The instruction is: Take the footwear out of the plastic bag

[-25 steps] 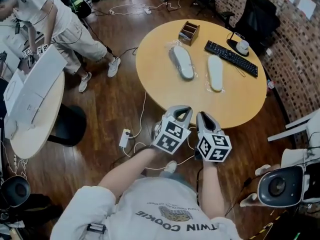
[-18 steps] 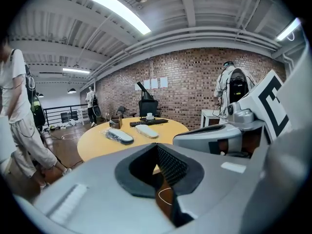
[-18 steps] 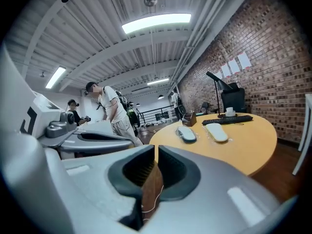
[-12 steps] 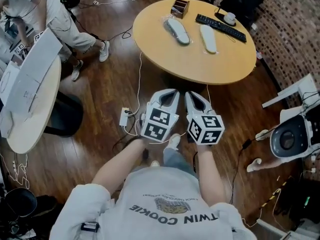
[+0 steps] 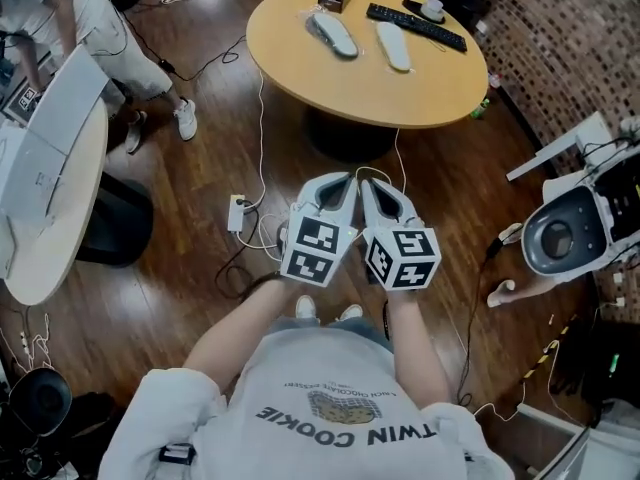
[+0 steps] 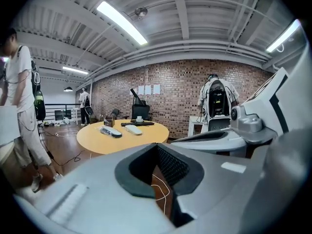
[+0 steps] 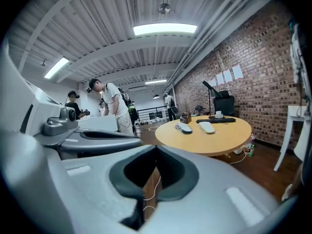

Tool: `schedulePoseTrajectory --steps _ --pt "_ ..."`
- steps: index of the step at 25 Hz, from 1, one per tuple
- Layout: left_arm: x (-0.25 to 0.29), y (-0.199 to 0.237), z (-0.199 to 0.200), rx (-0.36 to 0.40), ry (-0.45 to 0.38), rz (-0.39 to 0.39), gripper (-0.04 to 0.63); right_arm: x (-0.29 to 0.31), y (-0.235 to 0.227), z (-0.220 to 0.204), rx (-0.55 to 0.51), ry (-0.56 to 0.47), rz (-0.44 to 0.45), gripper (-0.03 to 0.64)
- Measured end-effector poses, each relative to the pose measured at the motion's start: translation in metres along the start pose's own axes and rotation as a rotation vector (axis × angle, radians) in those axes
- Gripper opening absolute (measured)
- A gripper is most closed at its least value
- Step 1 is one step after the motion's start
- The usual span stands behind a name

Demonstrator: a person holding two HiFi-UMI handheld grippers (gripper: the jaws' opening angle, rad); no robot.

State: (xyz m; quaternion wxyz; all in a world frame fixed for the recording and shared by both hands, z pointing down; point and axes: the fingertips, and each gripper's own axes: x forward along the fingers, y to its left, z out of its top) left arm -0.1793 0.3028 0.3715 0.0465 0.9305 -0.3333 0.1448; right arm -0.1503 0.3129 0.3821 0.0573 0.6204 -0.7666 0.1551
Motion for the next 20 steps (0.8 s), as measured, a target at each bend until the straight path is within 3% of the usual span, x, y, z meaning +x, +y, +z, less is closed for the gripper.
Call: schedulePoseTrajectory --steps 7,20 --pt "-0.013 -0.034 -0.003 -0.022 -0.008 0.006 0.006 -0.041 -0.003 0.001 -0.027 -0.029 -0.011 0.002" --pt "-0.031 -0.124 -0.007 0.009 -0.013 -0.002 0.006 -0.128 -0.030 -0.023 -0.017 -0.049 -0.032 0.002"
